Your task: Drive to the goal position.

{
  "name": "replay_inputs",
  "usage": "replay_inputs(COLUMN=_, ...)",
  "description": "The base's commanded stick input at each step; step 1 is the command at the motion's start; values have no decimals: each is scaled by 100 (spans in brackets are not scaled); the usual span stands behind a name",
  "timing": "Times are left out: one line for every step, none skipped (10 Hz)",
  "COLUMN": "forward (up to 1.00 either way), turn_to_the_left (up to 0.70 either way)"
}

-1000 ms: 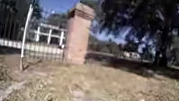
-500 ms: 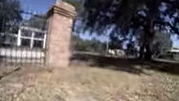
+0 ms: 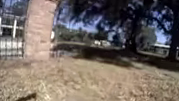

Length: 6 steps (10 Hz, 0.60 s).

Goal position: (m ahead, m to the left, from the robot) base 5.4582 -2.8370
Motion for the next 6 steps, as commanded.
replay_inputs(forward=70, turn_to_the_left=0)
replay_inputs(forward=70, turn_to_the_left=0)
replay_inputs(forward=70, turn_to_the_left=0)
replay_inputs(forward=70, turn_to_the_left=0)
replay_inputs(forward=70, turn_to_the_left=0)
replay_inputs(forward=70, turn_to_the_left=0)
